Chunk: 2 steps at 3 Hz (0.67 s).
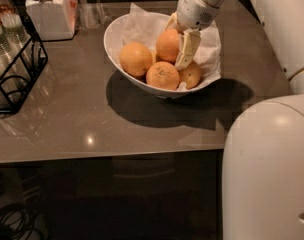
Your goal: Pick orange from white bowl
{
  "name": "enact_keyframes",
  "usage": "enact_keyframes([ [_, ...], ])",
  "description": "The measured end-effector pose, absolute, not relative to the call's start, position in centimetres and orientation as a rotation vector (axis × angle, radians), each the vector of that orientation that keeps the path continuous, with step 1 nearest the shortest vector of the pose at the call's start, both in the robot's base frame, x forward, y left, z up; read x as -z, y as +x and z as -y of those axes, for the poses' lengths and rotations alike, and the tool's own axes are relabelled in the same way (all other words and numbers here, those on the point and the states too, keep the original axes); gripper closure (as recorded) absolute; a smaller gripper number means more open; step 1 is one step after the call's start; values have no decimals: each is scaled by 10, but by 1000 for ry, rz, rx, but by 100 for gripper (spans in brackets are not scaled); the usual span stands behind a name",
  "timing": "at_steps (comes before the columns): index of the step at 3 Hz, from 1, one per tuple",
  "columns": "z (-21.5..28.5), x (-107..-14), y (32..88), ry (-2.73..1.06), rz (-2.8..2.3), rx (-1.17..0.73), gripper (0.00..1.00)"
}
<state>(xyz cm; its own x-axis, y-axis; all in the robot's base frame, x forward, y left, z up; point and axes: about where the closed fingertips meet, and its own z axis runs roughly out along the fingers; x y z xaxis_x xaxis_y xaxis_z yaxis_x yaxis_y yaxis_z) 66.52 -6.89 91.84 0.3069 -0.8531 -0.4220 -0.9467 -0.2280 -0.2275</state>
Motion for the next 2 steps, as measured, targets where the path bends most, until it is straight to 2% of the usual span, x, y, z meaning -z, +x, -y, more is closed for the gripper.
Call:
enact_keyframes([
  [1,69,-920,664,-2142,-1599,-288,89],
  [2,71,-959,649,-2006,-1585,-187,100],
])
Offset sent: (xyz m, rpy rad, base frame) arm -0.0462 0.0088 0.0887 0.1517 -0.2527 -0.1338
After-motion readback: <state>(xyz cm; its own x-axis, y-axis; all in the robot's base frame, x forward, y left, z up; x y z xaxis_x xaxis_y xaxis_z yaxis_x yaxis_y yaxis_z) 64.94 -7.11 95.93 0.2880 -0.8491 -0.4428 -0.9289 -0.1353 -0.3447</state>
